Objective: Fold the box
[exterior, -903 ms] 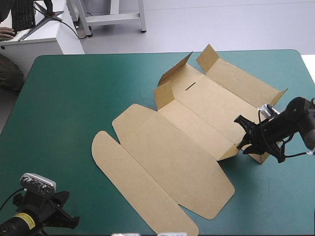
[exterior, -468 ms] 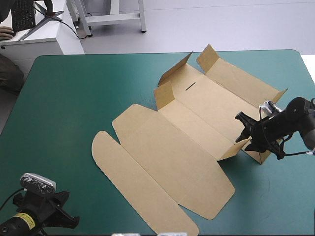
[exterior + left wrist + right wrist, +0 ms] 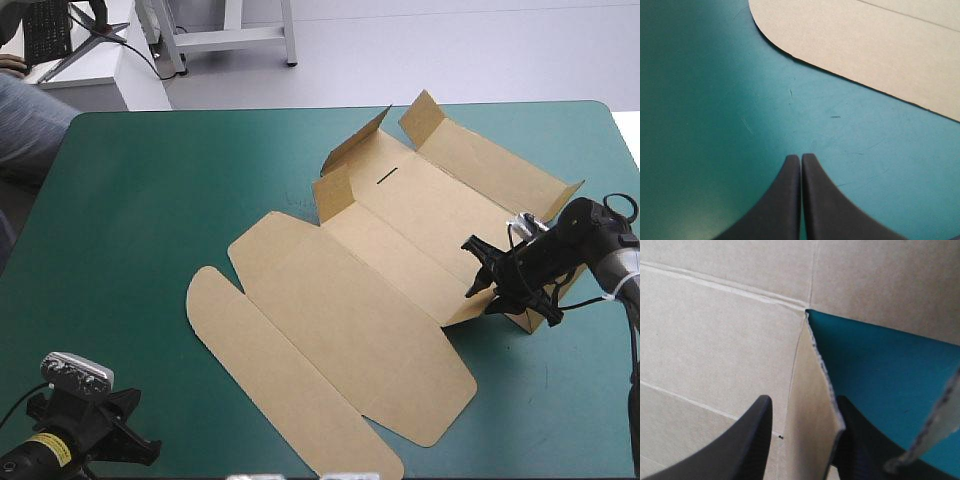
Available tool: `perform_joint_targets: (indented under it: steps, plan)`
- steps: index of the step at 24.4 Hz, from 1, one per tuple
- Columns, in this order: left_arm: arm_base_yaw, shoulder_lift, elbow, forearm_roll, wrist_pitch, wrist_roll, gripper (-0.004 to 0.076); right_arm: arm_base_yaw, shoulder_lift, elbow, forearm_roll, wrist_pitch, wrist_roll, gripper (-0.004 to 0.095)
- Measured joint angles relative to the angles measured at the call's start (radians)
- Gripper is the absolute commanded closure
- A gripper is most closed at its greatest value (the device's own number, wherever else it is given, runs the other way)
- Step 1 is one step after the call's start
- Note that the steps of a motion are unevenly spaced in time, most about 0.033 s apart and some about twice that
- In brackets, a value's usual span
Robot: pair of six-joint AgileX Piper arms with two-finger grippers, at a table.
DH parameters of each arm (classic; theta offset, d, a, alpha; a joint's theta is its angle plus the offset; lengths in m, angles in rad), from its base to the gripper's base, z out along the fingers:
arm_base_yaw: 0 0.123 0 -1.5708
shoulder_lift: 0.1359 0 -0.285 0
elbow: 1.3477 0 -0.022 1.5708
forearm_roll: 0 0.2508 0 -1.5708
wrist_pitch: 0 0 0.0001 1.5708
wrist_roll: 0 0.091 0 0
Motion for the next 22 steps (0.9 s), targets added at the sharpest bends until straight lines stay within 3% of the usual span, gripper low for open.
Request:
perform_joint_targets:
  steps: [3, 6, 15, 22]
  plan:
    - [0.000, 0.000, 0.000, 0.000, 0.000, 0.000, 0.0733, 0.000, 0.002, 0.000, 0.000, -0.002, -0.003, 0.0720]
    - [0.000, 0.000, 0.000, 0.000, 0.000, 0.000, 0.0733, 0.000, 0.002, 0.000, 0.000, -0.001, -0.004, 0.0927]
    - [0.000, 0.000, 0.000, 0.000, 0.000, 0.000, 0.0733, 0.000, 0.002, 0.000, 0.002, 0.001, -0.004, 0.0926]
    - [0.000, 0.000, 0.000, 0.000, 0.000, 0.000, 0.0733, 0.000, 0.036, -0.134, -0.062, -0.008, -0.190, 0.0912]
